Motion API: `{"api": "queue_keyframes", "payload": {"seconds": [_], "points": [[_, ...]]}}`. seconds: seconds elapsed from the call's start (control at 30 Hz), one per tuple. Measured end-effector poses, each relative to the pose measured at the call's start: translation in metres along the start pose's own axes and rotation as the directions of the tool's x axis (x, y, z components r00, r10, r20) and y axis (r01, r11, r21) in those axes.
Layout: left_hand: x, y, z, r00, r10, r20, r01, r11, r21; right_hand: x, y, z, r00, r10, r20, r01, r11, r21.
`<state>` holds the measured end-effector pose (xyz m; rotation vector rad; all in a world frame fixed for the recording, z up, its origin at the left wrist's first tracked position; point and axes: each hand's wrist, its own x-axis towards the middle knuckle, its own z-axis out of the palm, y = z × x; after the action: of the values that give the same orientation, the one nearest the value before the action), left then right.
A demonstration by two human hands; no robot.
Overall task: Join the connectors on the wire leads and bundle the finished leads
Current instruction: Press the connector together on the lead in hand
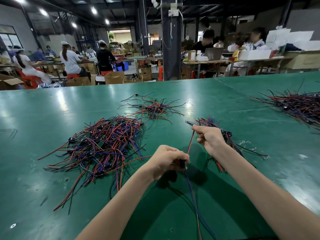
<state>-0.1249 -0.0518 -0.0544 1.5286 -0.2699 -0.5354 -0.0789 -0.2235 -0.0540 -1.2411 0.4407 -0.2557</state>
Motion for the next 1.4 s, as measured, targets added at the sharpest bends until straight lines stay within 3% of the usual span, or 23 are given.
{"api": "queue_keyframes", "payload": {"seconds": [0.07,0.17,0.3,0.4,0.73,0.83,0.97,1.23,1.4], "points": [[-0.001,0.002,-0.002,1.0,0.02,-0.024,-0.02,1.0,0.006,-0.002,0.001,0.001,0.998,0.006,0.058,-0.006,1.0,0.002],[0.0,0.007,-0.008,0.989,0.061,-0.137,-0.064,0.998,-0.02,-0.015,0.0,0.005,0.954,0.12,0.274,-0.121,0.993,-0.014],[0.004,0.012,-0.019,0.926,0.109,-0.362,-0.135,0.99,-0.047,-0.038,0.002,0.013,0.806,0.224,0.547,-0.091,0.961,-0.26],[0.006,0.011,-0.025,0.885,0.117,-0.45,-0.148,0.988,-0.034,-0.051,0.008,0.018,0.705,0.243,0.666,0.0,0.939,-0.343],[0.009,0.007,-0.024,0.883,0.148,-0.445,-0.177,0.984,-0.024,-0.054,0.015,0.02,0.704,0.133,0.697,0.158,0.928,-0.337],[0.008,0.009,-0.021,0.932,0.079,-0.355,-0.138,0.98,-0.144,-0.054,0.016,0.022,0.765,0.067,0.641,0.16,0.944,-0.29],[0.007,0.004,-0.02,0.961,0.073,-0.266,-0.1,0.991,-0.086,-0.053,0.015,0.02,0.791,0.065,0.609,0.136,0.951,-0.278],[0.011,0.0,-0.026,0.931,0.136,-0.339,-0.187,0.975,-0.121,-0.054,0.017,0.021,0.784,0.126,0.607,0.101,0.94,-0.326],[0.013,-0.003,-0.027,0.952,0.1,-0.291,-0.143,0.981,-0.13,-0.053,0.019,0.023,0.817,0.035,0.576,0.166,0.942,-0.292]]}}
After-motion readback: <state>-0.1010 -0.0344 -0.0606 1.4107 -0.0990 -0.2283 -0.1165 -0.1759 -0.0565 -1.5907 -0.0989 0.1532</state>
